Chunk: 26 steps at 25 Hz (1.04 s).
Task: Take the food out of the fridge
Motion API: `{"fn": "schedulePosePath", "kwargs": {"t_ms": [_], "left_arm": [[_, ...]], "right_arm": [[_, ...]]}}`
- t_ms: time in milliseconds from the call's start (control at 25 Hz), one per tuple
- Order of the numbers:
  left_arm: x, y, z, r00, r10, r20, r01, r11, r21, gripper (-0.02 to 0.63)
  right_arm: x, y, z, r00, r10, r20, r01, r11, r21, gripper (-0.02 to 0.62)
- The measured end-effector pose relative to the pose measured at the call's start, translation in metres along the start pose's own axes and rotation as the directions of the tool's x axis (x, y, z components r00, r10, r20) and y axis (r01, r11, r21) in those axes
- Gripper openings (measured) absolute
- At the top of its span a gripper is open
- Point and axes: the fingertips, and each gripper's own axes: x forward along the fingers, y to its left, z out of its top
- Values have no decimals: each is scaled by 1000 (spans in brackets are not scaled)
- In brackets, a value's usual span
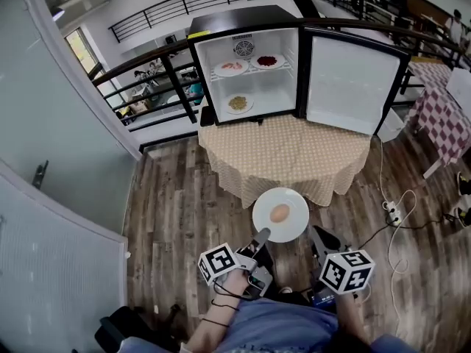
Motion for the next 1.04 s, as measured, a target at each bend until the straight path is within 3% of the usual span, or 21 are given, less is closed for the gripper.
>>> {"fn": "schedulePosePath", "kwargs": {"t_ms": [1040], "left_arm": [[-42,-8,-21,999,-5,34,4,1000,17,23]], "right_arm": [[-31,19,-10,1000,20,10,-20,998,-57,15]]}}
